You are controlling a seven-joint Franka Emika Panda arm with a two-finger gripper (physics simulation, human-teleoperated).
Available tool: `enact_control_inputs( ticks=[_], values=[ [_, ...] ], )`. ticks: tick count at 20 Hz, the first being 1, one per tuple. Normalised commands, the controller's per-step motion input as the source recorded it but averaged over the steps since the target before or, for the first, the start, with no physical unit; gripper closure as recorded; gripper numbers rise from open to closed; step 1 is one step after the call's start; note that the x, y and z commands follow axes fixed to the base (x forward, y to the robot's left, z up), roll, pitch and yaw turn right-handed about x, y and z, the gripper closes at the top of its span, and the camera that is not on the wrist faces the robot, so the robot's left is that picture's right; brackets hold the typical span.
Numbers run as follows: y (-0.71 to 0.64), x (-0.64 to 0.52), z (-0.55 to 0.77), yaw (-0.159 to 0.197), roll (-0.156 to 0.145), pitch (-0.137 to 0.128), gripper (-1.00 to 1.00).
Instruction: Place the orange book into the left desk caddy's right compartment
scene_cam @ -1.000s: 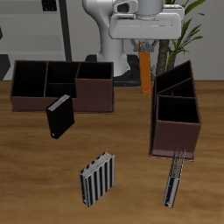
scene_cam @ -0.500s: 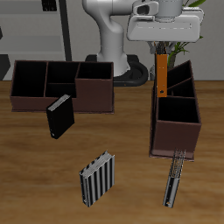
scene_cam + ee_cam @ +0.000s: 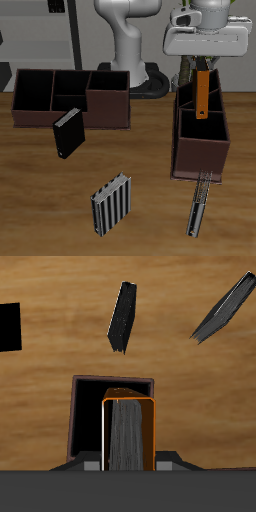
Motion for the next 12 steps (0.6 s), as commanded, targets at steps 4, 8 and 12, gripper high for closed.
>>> enact_control_inputs(
  ticks=[4,8,12],
  values=[
    [0.15,0.06,-0.15,-0.006,0.029,0.01,1.0],
    [0.03,0.1,-0.16,0.006,0.008,0.021,1.0],
    [-0.04,0.09,-0.16,-0.02,-0.008,0.02,1.0]
  ],
)
